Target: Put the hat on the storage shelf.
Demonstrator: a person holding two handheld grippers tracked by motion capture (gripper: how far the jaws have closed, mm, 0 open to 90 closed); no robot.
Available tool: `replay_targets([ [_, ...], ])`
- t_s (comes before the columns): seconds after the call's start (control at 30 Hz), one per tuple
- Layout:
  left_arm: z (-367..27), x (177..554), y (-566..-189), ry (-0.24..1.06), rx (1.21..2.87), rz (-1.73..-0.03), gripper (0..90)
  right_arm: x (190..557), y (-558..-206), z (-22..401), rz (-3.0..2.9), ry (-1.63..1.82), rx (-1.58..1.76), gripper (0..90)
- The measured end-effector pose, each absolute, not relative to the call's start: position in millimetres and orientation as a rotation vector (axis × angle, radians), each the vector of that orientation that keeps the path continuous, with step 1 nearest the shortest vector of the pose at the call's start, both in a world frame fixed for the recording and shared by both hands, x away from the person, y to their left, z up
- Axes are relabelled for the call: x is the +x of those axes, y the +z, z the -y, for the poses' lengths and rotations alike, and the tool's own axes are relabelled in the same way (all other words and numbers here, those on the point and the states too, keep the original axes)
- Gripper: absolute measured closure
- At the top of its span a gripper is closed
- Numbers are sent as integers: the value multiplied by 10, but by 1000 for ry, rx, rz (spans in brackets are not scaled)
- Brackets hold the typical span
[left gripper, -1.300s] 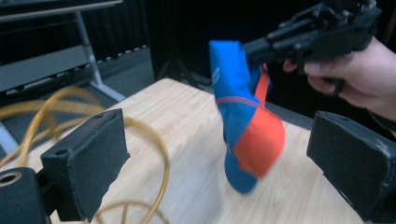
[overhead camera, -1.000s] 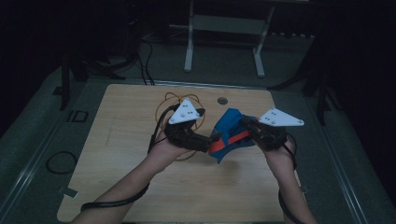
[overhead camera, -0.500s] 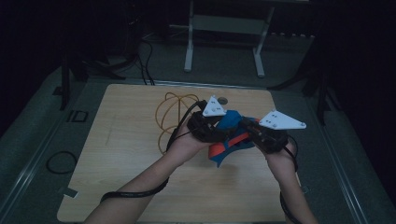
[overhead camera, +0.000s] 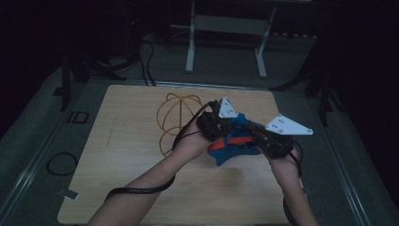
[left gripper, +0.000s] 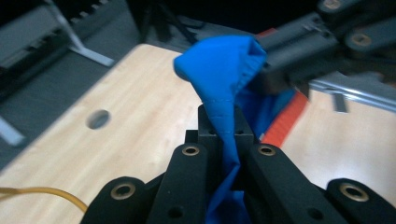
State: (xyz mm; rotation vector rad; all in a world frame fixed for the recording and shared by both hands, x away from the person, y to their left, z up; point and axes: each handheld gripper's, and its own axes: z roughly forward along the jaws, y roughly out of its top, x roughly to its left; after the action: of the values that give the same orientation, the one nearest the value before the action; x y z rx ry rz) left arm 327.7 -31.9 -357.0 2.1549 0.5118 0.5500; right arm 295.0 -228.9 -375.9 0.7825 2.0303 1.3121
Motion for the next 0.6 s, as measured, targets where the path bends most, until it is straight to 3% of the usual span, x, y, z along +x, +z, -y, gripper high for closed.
replay_targets([
  [0.1,382,3227,-3555,629,2166,-469,891,2898,-3790,2314,-2012,1334,801,853],
  [0.33,398,3091,-3530,833,2151,-372,891,2673,-3757,2446,-1996,1415,788,699],
  [0.6,192,3033,-3440,928,2023,-306,891,2420,-3633,2572,-1963,1489,728,599],
])
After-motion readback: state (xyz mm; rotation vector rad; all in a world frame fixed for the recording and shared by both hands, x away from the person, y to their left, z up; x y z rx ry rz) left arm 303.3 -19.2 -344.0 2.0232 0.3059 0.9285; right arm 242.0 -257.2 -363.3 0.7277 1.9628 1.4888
